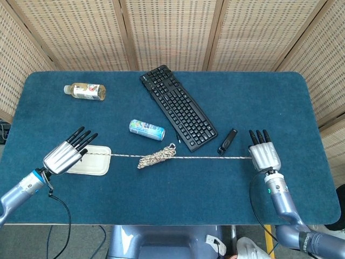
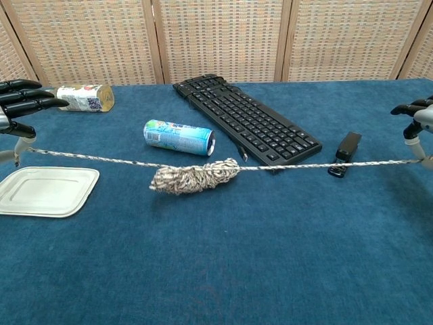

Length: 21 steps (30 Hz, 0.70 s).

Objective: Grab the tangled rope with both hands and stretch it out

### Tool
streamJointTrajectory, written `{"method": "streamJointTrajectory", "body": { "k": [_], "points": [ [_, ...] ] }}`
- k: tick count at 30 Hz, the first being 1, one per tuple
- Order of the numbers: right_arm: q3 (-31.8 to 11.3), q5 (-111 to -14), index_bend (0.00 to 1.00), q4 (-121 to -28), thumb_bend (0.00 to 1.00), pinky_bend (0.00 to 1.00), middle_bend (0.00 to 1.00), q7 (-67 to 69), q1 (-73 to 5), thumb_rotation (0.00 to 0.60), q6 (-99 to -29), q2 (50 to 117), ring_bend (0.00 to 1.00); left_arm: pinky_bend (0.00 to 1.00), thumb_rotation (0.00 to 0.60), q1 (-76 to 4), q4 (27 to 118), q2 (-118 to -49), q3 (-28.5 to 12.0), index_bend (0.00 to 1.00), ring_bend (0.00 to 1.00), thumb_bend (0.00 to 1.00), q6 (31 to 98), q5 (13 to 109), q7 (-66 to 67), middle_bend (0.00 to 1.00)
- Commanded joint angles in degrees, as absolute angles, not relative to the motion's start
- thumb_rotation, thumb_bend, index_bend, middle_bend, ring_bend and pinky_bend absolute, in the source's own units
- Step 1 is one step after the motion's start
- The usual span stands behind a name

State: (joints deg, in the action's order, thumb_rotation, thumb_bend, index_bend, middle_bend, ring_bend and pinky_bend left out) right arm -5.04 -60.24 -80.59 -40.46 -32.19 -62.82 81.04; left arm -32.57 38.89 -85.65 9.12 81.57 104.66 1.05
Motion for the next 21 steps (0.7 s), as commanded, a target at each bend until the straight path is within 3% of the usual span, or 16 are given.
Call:
{"method": "streamJointTrajectory", "body": {
  "k": [1,3,5,7,11,17,21],
  "points": [
    [-5.1,-60.2,0.62,-80.7,0.4,0.0,0.04,-40.5,-32.2,0.6,-62.9,81.1,0.0,0.0,0.6,-32.6,38.3,-86.2,9.1,0.78,0.0,0.44,82.0,105.0,0.8,0.0],
    [-5.2,-60.1,0.28,-81.6,0.16,0.0,0.02,-39.5,-31.9,0.6,-62.9,80.7,0.0,0.0,0.6,-32.6,38.3,-86.3,9.2,0.55,0.0,0.3,82.4,105.2,0.8,0.0],
    [-5.6,-61.4,0.04,-83.4,0.01,0.0,0.0,-36.4,-31.4,0.6,-63.4,79.8,0.0,0.0,0.6,-32.4,39.1,-85.7,9.1,0.12,0.0,0.05,82.6,104.8,-0.3,0.0],
    [-5.7,-62.5,0.0,-84.1,0.0,0.0,0.0,-34.7,-31.0,0.6,-63.9,79.2,0.0,0.0,0.6,-32.2,39.9,-85.3,8.8,0.0,0.0,0.0,82.8,104.3,-1.0,0.0],
    [-5.7,-66.0,0.0,-86.6,0.0,0.0,0.0,-30.1,-29.7,0.6,-66.0,77.4,0.0,0.0,0.6,-31.2,43.5,-83.7,7.4,0.0,0.0,0.0,84.0,102.3,-3.1,0.0],
    [-4.2,-75.7,0.0,-92.0,0.0,0.0,0.0,-19.3,-24.9,0.6,-74.3,73.0,0.0,0.0,0.6,-26.6,58.6,-76.7,2.3,0.0,0.0,0.0,87.7,94.2,-6.2,0.0],
    [-2.4,-82.0,0.0,-93.6,0.0,0.0,0.0,-13.1,-20.5,0.6,-81.9,71.7,0.0,0.0,0.6,-20.8,77.5,-69.8,0.1,0.0,0.0,0.0,90.0,86.6,-6.5,0.0]
  ]
}}
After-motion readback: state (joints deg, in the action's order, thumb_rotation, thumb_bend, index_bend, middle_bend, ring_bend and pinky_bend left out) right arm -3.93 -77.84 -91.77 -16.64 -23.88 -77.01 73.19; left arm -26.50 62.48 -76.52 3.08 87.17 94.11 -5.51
